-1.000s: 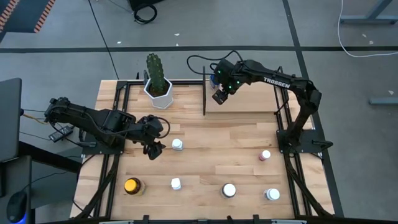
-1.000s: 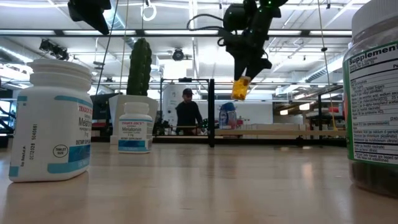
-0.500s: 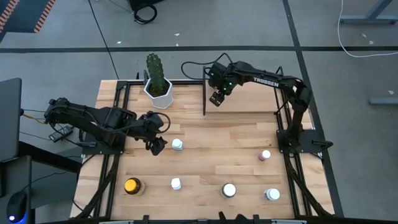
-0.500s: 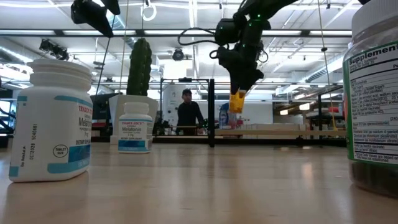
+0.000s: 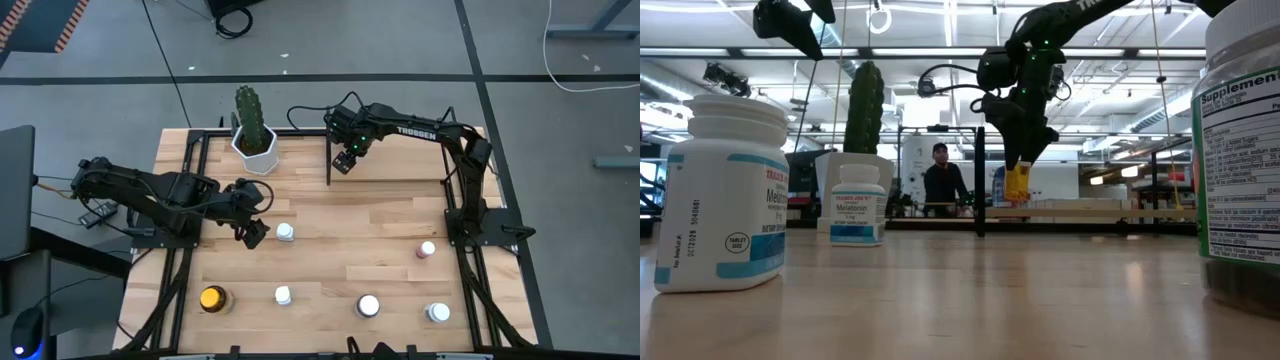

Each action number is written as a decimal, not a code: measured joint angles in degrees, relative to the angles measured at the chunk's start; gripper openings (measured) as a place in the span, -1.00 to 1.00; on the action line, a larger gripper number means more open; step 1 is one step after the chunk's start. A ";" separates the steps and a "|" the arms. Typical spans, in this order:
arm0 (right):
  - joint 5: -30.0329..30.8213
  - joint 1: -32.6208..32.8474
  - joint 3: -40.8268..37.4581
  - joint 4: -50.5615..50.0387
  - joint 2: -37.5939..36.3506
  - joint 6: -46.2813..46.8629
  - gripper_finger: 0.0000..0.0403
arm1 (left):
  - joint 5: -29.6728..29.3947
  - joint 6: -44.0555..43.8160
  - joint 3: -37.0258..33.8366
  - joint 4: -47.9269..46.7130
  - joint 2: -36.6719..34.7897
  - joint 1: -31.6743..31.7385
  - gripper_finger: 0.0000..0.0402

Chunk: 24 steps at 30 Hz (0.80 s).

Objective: Pick and place medicine bottles onto shelf by color
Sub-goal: Put the orange pill bottle on the shelf

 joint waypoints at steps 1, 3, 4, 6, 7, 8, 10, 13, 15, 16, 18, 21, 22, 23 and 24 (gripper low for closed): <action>-0.36 0.00 0.00 0.00 0.00 0.28 0.12 | 0.00 0.00 0.00 0.00 0.00 0.02 0.48; -1.41 0.25 0.00 -0.02 0.00 0.43 0.12 | 0.00 0.08 0.00 -0.02 0.00 0.04 0.48; -1.66 0.40 0.00 -0.02 0.00 0.46 0.12 | 0.00 0.09 0.00 -0.02 0.00 0.04 0.48; -1.86 0.88 0.00 -0.02 0.00 1.35 0.12 | -0.04 0.11 0.00 -0.03 0.00 0.04 0.48; -1.89 0.90 0.00 -0.02 0.00 1.90 0.12 | -0.26 0.11 0.00 -0.05 0.00 0.02 0.48; -1.93 0.92 0.00 -0.02 -0.01 2.29 0.12 | -0.66 0.11 0.00 -0.08 0.00 0.02 0.48; -1.94 0.90 0.00 -0.02 0.00 2.52 0.14 | -1.51 0.13 0.00 -0.09 0.00 0.03 0.48; -1.50 0.83 0.00 -0.02 -0.02 2.52 0.21 | -1.70 0.13 0.00 -0.09 0.00 0.04 0.48; -1.45 0.72 0.00 -0.02 -0.02 2.55 0.27 | -1.70 0.13 0.00 -0.09 0.00 0.02 0.48; -1.46 0.65 0.00 -0.02 -0.02 2.52 0.29 | -1.70 0.12 0.00 -0.09 0.00 0.02 0.48; -1.46 0.63 0.00 -0.02 -0.02 2.52 0.33 | -1.70 0.11 0.00 -0.09 0.00 0.02 0.48; -1.44 0.61 0.00 0.00 -0.02 2.53 0.36 | -1.70 0.09 0.00 -0.09 0.00 -0.04 0.48; -1.42 0.59 0.00 0.00 -0.02 2.55 0.36 | -1.70 0.09 0.00 -0.09 0.00 -0.04 0.48; -1.27 0.59 0.00 -0.02 -0.02 2.66 0.36 | -1.70 0.09 0.00 -0.09 0.00 -0.02 0.48; -0.77 0.61 0.00 -0.02 -0.02 2.87 0.37 | -1.70 0.09 0.00 -0.09 0.00 -0.04 0.48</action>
